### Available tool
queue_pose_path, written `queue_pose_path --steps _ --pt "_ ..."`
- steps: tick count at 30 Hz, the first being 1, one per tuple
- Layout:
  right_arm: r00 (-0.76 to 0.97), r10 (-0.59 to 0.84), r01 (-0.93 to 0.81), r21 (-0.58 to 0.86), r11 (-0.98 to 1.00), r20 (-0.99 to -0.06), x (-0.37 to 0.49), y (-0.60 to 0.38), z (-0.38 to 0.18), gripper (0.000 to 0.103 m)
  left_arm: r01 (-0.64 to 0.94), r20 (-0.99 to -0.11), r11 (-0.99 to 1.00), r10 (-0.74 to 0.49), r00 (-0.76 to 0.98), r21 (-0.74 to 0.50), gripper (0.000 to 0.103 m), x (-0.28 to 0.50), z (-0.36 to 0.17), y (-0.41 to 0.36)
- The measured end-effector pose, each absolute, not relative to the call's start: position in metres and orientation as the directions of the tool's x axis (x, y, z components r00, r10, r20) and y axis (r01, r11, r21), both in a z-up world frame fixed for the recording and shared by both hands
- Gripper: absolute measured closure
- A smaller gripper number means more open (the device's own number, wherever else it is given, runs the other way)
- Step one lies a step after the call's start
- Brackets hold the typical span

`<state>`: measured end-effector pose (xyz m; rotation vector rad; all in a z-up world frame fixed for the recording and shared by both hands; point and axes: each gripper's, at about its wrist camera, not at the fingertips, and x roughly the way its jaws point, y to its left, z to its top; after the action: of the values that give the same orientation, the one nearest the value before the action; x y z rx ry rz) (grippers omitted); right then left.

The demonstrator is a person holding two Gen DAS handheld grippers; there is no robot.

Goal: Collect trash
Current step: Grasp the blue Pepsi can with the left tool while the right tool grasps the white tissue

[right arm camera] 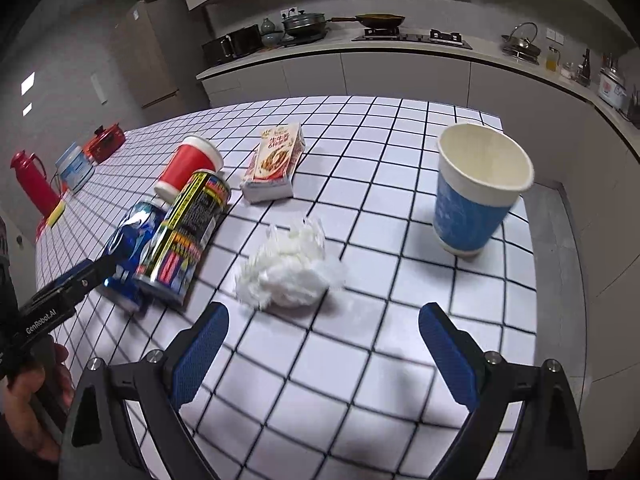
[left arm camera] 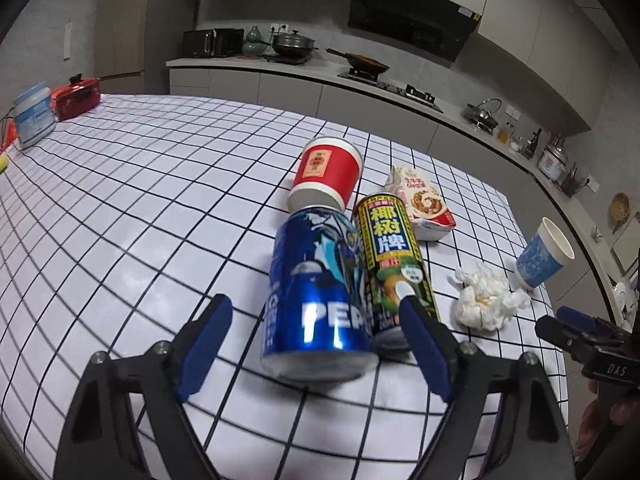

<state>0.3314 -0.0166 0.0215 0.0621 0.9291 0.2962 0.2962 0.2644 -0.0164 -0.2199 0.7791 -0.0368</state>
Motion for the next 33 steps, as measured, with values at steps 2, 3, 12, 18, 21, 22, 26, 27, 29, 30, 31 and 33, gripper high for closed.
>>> queue_pose_path --steps 2,3,12,18,21,22,26,27,29,30,31,33 --pt "0.560 0.281 -0.222 0.185 0.957 -0.780 0.339 -0.012 0.020 0.006 -0.041 -0.695 0.973 -0.133 0.706 -0.228 0.019 0.303 -0.019 0.268" --pt "0.559 0.281 -0.222 0.186 0.957 -0.780 0.342 -0.008 0.019 0.006 -0.038 -0.698 0.971 -0.141 0.702 -0.235 0.020 0.306 -0.021 0.270" --pt "0.515 0.271 -0.239 0.167 0.957 -0.813 0.365 0.017 -0.002 0.012 -0.013 -0.720 0.945 -0.239 0.651 -0.326 0.042 0.323 -0.038 0.285" --pt "0.503 0.270 -0.248 0.162 0.955 -0.821 0.368 0.024 -0.013 0.027 0.007 -0.711 0.943 -0.255 0.655 -0.332 0.043 0.321 -0.037 0.287" --pt "0.503 0.296 -0.282 0.169 0.944 -0.812 0.368 0.032 -0.010 0.047 0.016 -0.707 0.947 -0.250 0.662 -0.320 0.043 0.318 -0.036 0.288" --pt "0.503 0.288 -0.290 0.154 0.944 -0.815 0.367 0.035 -0.009 0.049 0.017 -0.703 0.948 -0.247 0.667 -0.316 0.043 0.316 -0.034 0.289" --pt "0.507 0.301 -0.304 0.160 0.939 -0.807 0.361 0.037 -0.007 0.057 0.026 -0.688 0.955 -0.232 0.688 -0.296 0.044 0.305 -0.027 0.290" --pt "0.513 0.312 -0.304 0.171 0.937 -0.800 0.358 0.036 -0.005 0.057 0.028 -0.685 0.957 -0.228 0.692 -0.290 0.044 0.302 -0.026 0.290" --pt "0.522 0.320 -0.308 0.176 0.935 -0.791 0.353 0.035 -0.001 0.058 0.031 -0.679 0.958 -0.224 0.699 -0.284 0.044 0.298 -0.024 0.290" --pt "0.521 0.325 -0.313 0.177 0.933 -0.789 0.351 0.035 0.000 0.058 0.031 -0.681 0.960 -0.221 0.698 -0.279 0.045 0.296 -0.024 0.290" --pt "0.516 0.329 -0.320 0.179 0.931 -0.791 0.348 0.035 0.001 0.058 0.031 -0.683 0.960 -0.220 0.696 -0.277 0.045 0.294 -0.025 0.289" --pt "0.493 0.340 -0.335 0.186 0.924 -0.801 0.344 0.037 0.000 0.058 0.042 -0.690 0.962 -0.225 0.688 -0.271 0.045 0.289 -0.027 0.287"
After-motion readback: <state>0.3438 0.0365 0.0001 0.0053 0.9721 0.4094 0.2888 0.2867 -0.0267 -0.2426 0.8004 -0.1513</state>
